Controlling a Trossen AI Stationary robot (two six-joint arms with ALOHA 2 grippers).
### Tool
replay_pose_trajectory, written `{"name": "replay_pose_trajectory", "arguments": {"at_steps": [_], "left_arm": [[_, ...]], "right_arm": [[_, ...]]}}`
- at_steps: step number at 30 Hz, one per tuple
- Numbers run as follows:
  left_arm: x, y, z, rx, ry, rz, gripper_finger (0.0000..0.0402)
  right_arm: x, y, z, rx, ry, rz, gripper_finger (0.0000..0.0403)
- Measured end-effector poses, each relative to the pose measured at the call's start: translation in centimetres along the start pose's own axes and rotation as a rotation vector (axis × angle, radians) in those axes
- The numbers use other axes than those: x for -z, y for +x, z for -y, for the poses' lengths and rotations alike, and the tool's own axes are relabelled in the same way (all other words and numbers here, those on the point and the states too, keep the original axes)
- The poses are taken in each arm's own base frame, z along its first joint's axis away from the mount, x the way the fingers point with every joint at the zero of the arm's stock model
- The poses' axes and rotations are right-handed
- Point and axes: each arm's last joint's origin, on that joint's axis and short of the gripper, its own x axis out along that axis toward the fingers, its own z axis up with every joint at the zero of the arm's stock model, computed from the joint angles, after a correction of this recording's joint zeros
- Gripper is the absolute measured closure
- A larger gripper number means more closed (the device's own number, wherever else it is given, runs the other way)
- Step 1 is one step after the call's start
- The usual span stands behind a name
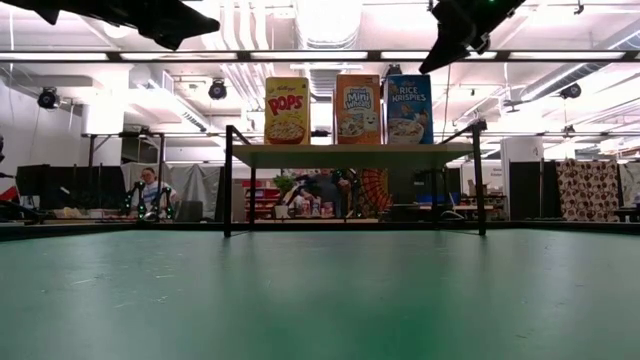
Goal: Stack cereal on shelf
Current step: Adjust the cereal boxes on the shelf
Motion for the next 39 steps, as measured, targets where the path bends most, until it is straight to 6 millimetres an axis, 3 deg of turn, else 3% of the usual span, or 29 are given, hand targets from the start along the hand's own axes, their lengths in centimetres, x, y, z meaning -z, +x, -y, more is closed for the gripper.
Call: {"name": "replay_pose_trajectory", "arguments": {"at_steps": [5,16,20,28,39], "left_arm": [[0.0,0.0,0.0,0.0,0.0,0.0,0.0402],[0.0,0.0,0.0,0.001,0.0,-0.001,0.0402],[0.0,0.0,0.0,-0.001,0.0,0.005,0.0402],[-0.2,0.0,-0.1,-0.006,0.0,0.024,0.0402],[-0.2,0.0,0.0,-0.005,0.0,0.023,0.0402]], "right_arm": [[0.1,0.4,-0.6,-0.122,0.002,-0.009,0.0394],[0.6,2.5,-1.4,-0.049,-0.051,-0.084,0.0394],[-0.7,2.0,-1.3,-0.121,-0.019,-0.018,0.0394],[-4.3,2.0,-0.1,-0.077,0.002,0.117,0.0394],[-3.9,4.9,0.0,-0.036,0.005,0.029,0.0394]]}}
